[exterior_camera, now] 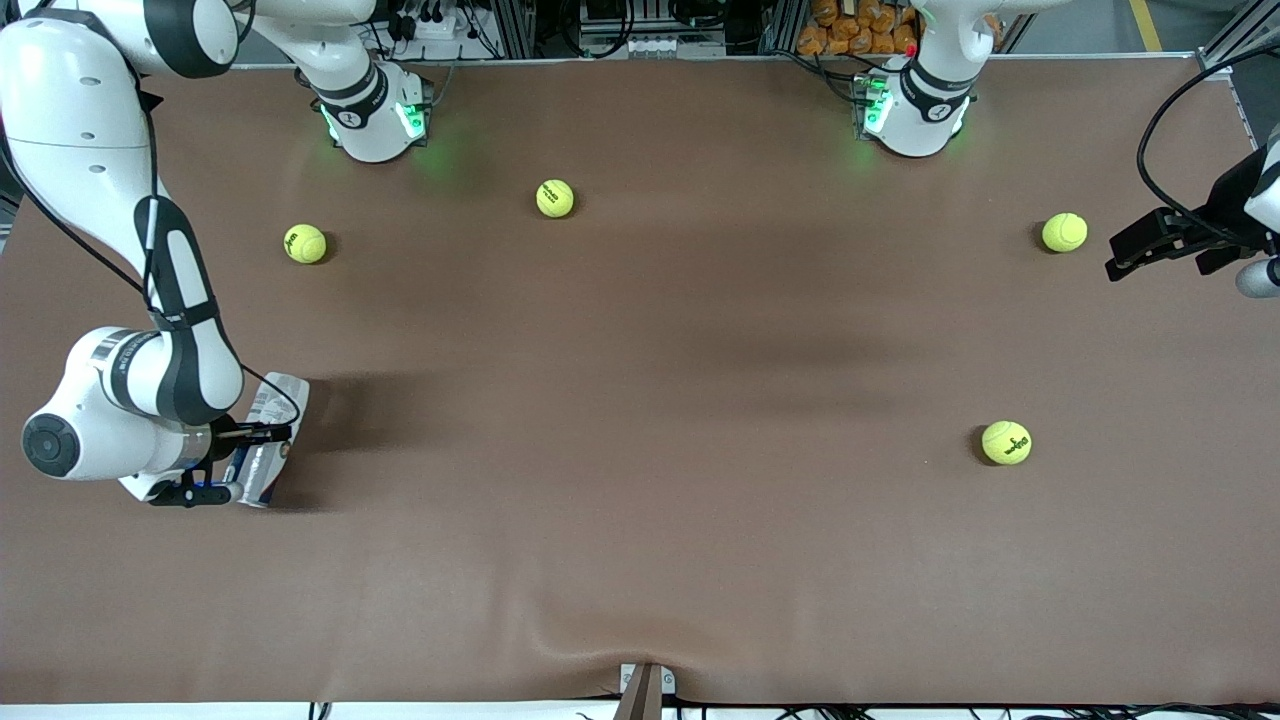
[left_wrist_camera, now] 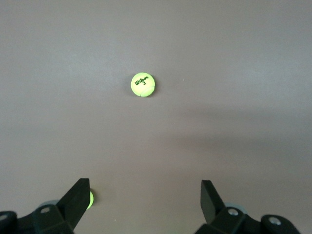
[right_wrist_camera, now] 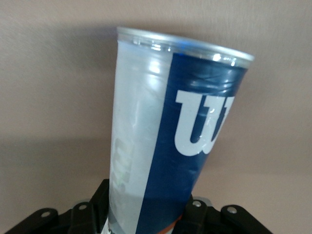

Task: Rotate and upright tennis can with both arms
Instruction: 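Close the right gripper around the can's lid end, then carry the can with the right gripper to the table middle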

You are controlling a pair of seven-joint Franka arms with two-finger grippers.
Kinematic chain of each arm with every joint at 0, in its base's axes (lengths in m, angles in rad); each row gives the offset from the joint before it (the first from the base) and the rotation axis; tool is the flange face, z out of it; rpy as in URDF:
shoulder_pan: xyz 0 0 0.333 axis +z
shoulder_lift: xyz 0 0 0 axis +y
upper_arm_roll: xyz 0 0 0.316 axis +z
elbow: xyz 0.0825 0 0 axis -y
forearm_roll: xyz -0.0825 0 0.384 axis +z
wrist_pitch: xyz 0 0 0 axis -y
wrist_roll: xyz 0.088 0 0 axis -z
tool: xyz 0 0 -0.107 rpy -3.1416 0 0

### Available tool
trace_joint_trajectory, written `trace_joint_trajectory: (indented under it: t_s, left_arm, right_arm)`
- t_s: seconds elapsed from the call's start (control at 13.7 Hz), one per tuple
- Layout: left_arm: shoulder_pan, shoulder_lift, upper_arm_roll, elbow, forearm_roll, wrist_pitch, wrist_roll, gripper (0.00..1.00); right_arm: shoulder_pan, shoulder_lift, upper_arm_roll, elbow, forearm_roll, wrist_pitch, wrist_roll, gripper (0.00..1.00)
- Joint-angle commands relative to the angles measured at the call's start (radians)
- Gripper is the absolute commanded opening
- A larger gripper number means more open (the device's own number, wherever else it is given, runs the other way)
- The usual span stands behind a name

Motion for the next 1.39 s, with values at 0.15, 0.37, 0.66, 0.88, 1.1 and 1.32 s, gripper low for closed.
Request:
trace_joint_trajectory:
  t_s: [0.15,0.37,0.66,0.88,1.1,1.32]
  left_arm:
    - [0.008,0.000,-0.004,0.012,0.002,-0.016,0.017,1.00]
    - [0.008,0.000,-0.004,0.012,0.002,-0.016,0.015,1.00]
    - [0.006,0.000,-0.004,0.012,0.002,-0.016,0.017,1.00]
    - [0.006,0.000,-0.004,0.012,0.002,-0.016,0.017,1.00]
    - [0.008,0.000,-0.004,0.012,0.002,-0.016,0.015,1.00]
    - [0.008,0.000,-0.004,0.012,0.002,-0.016,0.017,1.00]
  right_arm:
    - [-0.013,-0.005,0.011,0.086,0.004,-0.009,-0.162,0.61]
    - [0.028,-0.005,0.026,0.143,0.004,-0.010,-0.312,0.63]
    - [0.169,-0.031,0.064,0.166,0.004,-0.012,-0.565,0.63]
    - [0.348,-0.022,0.081,0.165,0.004,-0.003,-0.624,0.63]
    - [0.563,-0.007,0.080,0.157,-0.010,0.095,-0.623,0.63]
    - [0.686,0.019,0.080,0.160,-0.037,0.123,-0.620,0.63]
